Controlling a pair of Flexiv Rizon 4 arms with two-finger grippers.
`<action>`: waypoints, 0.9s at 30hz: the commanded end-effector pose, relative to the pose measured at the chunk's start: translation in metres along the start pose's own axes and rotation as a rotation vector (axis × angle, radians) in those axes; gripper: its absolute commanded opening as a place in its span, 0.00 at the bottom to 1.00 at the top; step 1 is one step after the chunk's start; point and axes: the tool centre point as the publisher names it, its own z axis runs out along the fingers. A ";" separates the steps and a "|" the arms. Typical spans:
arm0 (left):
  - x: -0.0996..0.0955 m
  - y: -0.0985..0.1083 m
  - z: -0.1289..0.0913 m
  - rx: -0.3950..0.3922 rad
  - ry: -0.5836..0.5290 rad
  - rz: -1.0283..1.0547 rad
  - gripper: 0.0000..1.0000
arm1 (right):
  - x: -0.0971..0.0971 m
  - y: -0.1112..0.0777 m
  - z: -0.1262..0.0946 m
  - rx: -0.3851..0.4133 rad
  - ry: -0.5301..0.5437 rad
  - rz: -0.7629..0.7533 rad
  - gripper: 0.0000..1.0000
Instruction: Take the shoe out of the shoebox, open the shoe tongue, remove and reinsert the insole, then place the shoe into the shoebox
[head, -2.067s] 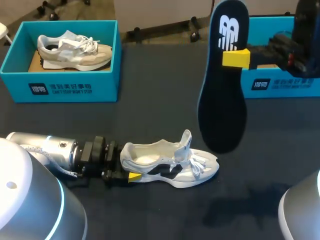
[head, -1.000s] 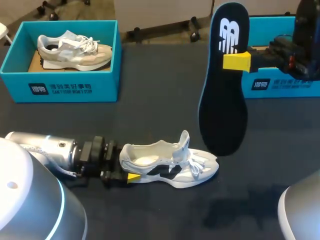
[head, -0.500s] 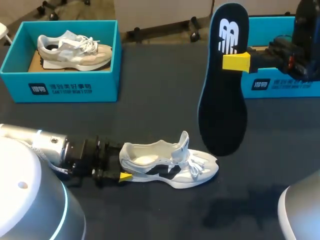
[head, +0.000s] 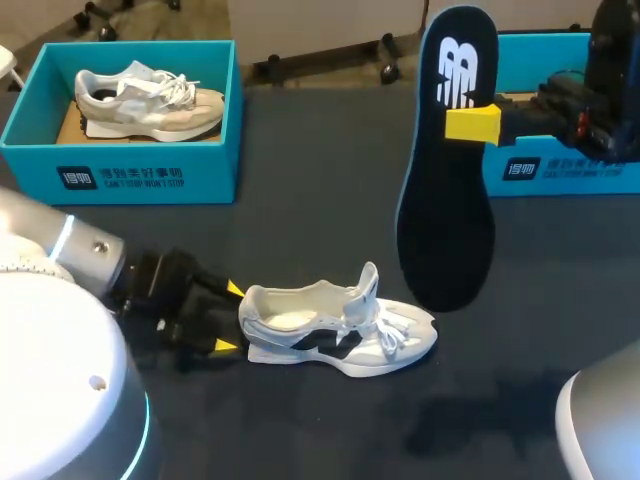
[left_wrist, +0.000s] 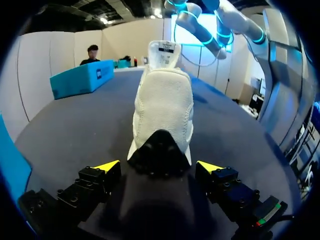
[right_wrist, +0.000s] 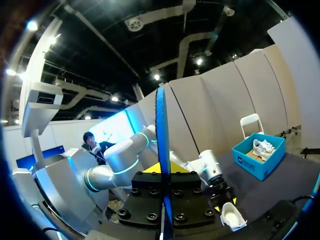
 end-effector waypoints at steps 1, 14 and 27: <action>0.007 -0.010 -0.009 -0.378 -0.052 0.113 1.00 | -0.004 0.002 0.003 0.006 0.005 0.001 0.00; 0.005 -0.021 -0.012 -0.441 -0.022 0.126 1.00 | -0.004 0.002 0.003 0.006 0.005 0.001 0.00; -0.008 -0.027 -0.022 -0.749 -0.005 0.182 1.00 | -0.004 0.002 0.003 0.006 0.005 0.001 0.00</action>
